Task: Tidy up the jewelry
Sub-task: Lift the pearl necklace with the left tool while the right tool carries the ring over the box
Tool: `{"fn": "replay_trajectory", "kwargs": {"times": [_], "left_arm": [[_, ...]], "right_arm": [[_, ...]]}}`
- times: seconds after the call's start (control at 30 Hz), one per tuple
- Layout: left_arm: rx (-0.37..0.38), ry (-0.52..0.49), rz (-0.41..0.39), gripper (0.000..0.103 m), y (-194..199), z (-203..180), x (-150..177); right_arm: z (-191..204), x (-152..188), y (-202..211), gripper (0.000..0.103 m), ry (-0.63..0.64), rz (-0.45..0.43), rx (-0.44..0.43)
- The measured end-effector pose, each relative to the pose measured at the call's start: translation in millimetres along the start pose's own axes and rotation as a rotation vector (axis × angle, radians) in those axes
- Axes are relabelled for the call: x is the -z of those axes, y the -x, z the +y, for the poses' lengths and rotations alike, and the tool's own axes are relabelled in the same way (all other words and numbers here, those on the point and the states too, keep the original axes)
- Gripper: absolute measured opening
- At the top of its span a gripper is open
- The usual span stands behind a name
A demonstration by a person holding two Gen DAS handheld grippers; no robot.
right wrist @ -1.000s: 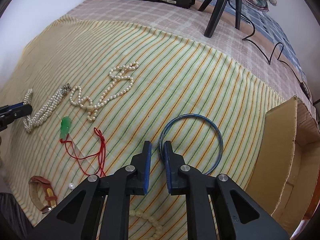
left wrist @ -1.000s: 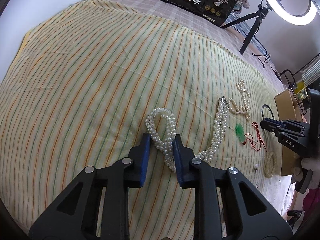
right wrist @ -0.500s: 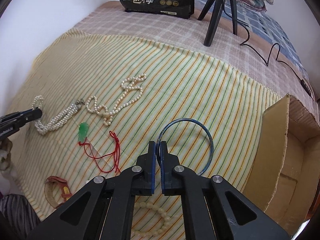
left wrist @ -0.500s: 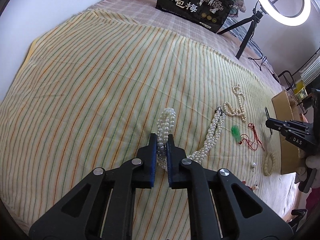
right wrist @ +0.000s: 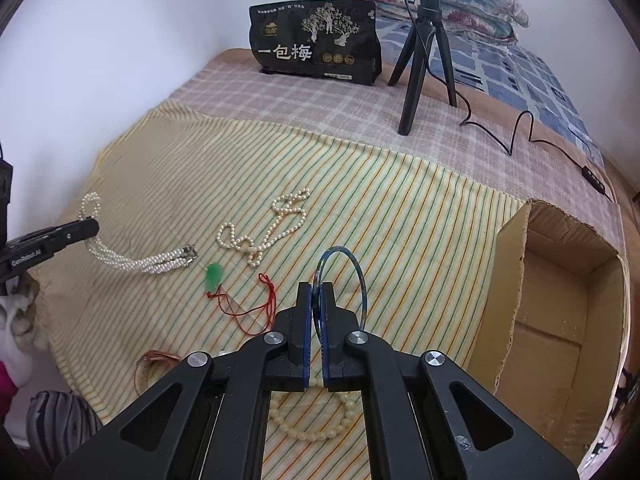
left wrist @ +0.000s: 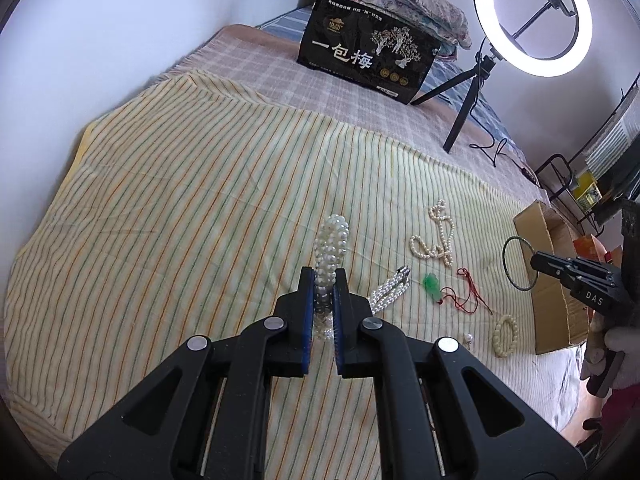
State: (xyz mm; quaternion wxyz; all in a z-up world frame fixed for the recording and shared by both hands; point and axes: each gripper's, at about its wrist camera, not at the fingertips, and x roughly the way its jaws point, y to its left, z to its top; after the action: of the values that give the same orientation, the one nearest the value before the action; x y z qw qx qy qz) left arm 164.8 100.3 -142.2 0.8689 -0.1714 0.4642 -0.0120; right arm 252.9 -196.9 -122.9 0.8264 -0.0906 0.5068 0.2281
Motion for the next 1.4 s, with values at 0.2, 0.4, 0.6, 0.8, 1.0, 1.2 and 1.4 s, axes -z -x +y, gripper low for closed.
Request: {"fn": "replay_trajectory", "kwargs": {"times": [0.2,0.4,0.6,0.8,1.0,1.2,1.4], "left_arm": [[0.021,-0.015,-0.036,0.006,20.7,-7.7,-7.1],[0.053,-0.051,-0.071,0.006,40.2,-25.8,-12.8],[0.096,-0.107,-0.11,0.006,60.5,-56.0,-22.1],[0.151,-0.174,-0.141,0.006,78.5,-95.3,-29.4],[0.22,-0.234,-0.158,0.006,88.2,-139.4,-33.3],[0.302,-0.268,-0.157,0.006,85.1,-187.4,-35.6],[0.358,-0.322,-0.132,0.006,73.8,-239.5,-36.5]], "right_arm": [[0.8,6.3,25.2,0.002,0.004,-0.052,0.006],[-1.7,19.0,54.7,0.002,-0.019,-0.114,-0.013],[-10.7,36.3,86.7,0.002,-0.043,-0.166,-0.007],[-27.4,58.2,117.5,0.002,-0.068,-0.207,0.033],[-50.7,80.6,138.8,0.002,-0.117,-0.232,0.079],[-73.9,102.5,152.3,0.002,-0.164,-0.239,0.119],[-94.2,121.9,157.7,0.002,-0.2,-0.235,0.143]]}}
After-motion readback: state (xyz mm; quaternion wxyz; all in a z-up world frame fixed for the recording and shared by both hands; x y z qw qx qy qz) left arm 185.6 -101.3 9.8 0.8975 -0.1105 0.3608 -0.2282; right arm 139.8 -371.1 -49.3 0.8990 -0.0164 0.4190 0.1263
